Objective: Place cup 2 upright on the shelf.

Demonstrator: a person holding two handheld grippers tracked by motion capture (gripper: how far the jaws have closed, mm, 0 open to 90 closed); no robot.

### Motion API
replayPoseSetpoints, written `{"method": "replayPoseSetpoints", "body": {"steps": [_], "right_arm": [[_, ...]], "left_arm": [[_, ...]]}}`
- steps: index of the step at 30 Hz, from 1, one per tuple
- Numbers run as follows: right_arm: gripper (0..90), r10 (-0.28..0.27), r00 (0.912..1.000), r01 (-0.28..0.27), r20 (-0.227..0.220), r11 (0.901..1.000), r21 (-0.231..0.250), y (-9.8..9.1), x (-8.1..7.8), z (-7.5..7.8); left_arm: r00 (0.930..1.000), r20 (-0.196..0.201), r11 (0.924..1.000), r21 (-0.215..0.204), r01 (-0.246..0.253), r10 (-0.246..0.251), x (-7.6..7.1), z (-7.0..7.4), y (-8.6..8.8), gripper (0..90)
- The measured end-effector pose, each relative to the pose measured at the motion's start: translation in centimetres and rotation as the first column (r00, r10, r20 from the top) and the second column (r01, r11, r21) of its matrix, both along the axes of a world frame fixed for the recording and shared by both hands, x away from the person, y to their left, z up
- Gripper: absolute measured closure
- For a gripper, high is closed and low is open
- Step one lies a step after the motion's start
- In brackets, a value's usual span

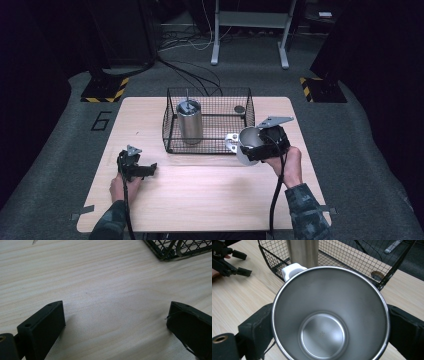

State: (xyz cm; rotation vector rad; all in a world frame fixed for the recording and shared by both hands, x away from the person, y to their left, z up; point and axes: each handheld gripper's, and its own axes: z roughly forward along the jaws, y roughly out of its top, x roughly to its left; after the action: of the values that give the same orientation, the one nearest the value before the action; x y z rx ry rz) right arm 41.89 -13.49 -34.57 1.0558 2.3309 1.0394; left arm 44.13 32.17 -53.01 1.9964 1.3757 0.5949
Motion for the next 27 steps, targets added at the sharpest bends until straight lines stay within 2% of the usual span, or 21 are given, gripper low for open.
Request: {"method": "replayPoseSetpoints", "body": {"steps": [11, 12, 13, 15, 27], "right_arm": [[6.1, 0.024, 0.9995, -0.024, 0.021, 0.9997, 0.009, 1.2, 0.9, 0.6], [6.1, 0.009, 0.9998, -0.009, 0.015, 0.9998, 0.019, 1.4, 0.9, 0.7], [6.1, 0.031, 0.9992, -0.031, 0.027, 0.9995, 0.003, 1.3, 1.1, 0.8], [6.1, 0.025, 0.9993, -0.025, 0.026, 0.9996, 0.015, 1.6, 1.2, 1.0], [6.1, 0.031, 0.9991, -0.031, 0.027, 0.9994, 0.012, 2.8, 2.4, 2.0]], "left_arm": [[1.0000, 0.000, 1.0000, -0.001, -0.001, 0.001, 0.0, 0.0, 0.0, 1.7], [1.0000, 0.000, 1.0000, -0.001, -0.001, 0.001, 0.0, 0.0, 0.0, 1.7], [1.0000, 0.000, 1.0000, 0.000, 0.000, 0.000, 0.0, 0.0, 0.0, 1.7], [1.0000, 0.000, 1.0000, -0.001, -0.001, 0.001, 0.0, 0.0, 0.0, 1.7], [1.0000, 0.000, 1.0000, 0.000, 0.000, 0.000, 0.0, 0.0, 0.0, 1.7]]}}
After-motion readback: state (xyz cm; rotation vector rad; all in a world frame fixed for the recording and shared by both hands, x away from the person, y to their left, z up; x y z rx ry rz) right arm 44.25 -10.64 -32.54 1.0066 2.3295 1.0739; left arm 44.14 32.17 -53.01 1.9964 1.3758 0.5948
